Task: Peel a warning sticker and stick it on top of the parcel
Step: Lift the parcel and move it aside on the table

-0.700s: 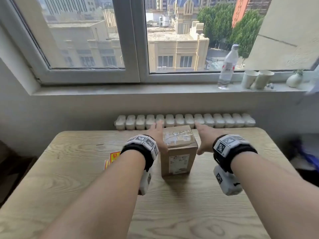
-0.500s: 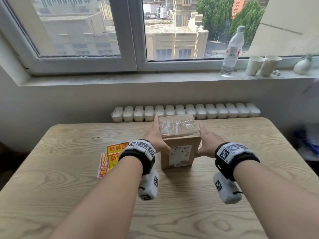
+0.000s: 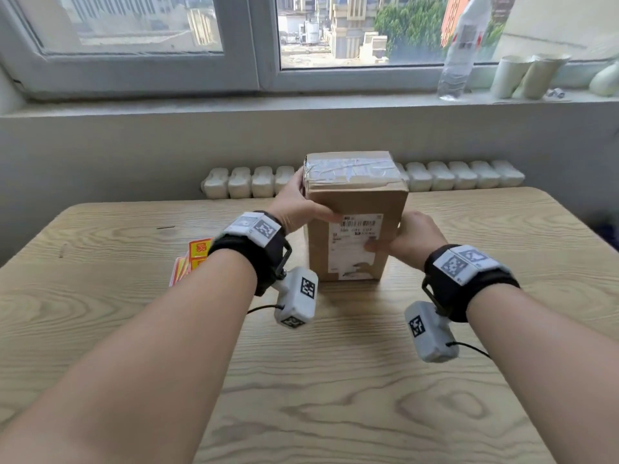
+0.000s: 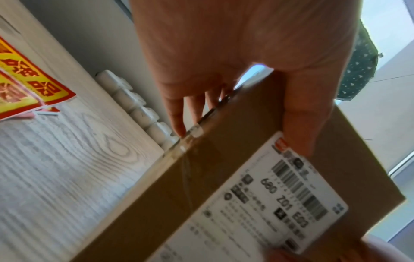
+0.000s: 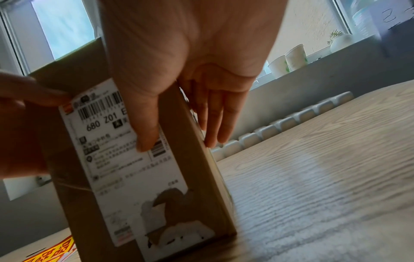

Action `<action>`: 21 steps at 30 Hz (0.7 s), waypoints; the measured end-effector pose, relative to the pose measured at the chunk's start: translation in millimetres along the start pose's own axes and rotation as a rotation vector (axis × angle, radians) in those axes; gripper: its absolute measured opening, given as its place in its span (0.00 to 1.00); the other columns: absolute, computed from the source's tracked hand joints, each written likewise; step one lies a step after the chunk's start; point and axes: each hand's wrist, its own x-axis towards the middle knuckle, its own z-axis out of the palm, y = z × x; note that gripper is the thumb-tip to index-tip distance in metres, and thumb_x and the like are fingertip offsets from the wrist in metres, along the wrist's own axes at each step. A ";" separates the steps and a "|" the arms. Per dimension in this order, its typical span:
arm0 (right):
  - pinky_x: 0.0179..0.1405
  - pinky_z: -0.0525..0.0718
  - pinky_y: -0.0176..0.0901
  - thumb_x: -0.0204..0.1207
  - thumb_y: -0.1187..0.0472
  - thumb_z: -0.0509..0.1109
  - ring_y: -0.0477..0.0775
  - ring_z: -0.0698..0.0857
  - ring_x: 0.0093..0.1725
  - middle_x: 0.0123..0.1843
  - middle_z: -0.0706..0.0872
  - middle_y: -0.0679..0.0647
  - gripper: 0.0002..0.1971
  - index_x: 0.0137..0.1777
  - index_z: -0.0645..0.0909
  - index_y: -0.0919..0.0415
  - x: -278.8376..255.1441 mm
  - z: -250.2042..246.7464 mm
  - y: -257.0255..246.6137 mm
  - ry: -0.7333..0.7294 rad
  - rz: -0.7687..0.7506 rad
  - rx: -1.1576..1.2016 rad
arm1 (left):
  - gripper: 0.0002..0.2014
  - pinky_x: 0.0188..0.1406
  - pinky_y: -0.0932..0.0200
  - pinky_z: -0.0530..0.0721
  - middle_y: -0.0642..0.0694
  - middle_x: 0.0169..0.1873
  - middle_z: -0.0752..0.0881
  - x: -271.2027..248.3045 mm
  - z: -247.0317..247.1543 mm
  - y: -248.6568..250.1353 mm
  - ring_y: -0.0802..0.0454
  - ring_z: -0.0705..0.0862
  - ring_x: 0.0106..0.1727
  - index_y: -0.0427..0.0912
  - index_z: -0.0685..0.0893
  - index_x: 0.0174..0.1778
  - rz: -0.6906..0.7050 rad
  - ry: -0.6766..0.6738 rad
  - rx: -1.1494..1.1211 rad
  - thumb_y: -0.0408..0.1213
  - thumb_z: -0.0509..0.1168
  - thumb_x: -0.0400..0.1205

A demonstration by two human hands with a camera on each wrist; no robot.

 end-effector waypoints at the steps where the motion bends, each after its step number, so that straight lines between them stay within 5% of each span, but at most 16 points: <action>1: 0.55 0.84 0.50 0.64 0.50 0.81 0.57 0.86 0.55 0.56 0.90 0.54 0.22 0.59 0.85 0.54 0.6 1.6 2.4 0.012 -0.014 0.004 | 0.45 0.58 0.59 0.87 0.44 0.62 0.85 0.1 -2.0 -2.8 0.48 0.84 0.63 0.39 0.69 0.75 0.007 -0.018 0.002 0.16 0.76 0.61; 4: 0.56 0.84 0.50 0.65 0.49 0.80 0.56 0.86 0.56 0.56 0.90 0.53 0.20 0.57 0.87 0.53 -0.3 5.6 6.6 0.044 -0.053 -0.002 | 0.42 0.65 0.49 0.83 0.46 0.59 0.86 -0.3 -5.0 -10.2 0.46 0.84 0.64 0.41 0.72 0.72 0.014 -0.019 0.015 0.17 0.77 0.61; 10: 0.53 0.83 0.45 0.64 0.51 0.81 0.51 0.84 0.53 0.52 0.89 0.48 0.18 0.55 0.87 0.50 -21.0 2.6 0.5 0.051 -0.074 0.038 | 0.43 0.61 0.49 0.85 0.46 0.61 0.88 -22.5 -6.8 -8.0 0.47 0.86 0.62 0.44 0.76 0.72 0.012 -0.014 0.037 0.24 0.79 0.59; 19: 0.42 0.79 0.37 0.70 0.40 0.74 0.49 0.85 0.49 0.49 0.87 0.45 0.20 0.59 0.86 0.47 -118.0 -7.9 -16.8 0.045 -0.070 0.194 | 0.39 0.65 0.46 0.82 0.44 0.61 0.88 -119.5 5.4 7.1 0.46 0.86 0.61 0.42 0.78 0.71 0.055 -0.005 0.091 0.24 0.80 0.61; 21: 0.46 0.79 0.40 0.70 0.39 0.73 0.50 0.84 0.50 0.49 0.86 0.46 0.21 0.59 0.86 0.48 -140.8 -8.3 -19.6 0.051 -0.071 0.196 | 0.41 0.62 0.50 0.83 0.44 0.63 0.87 -144.8 8.5 6.9 0.47 0.85 0.61 0.40 0.75 0.73 0.061 -0.007 0.096 0.24 0.80 0.62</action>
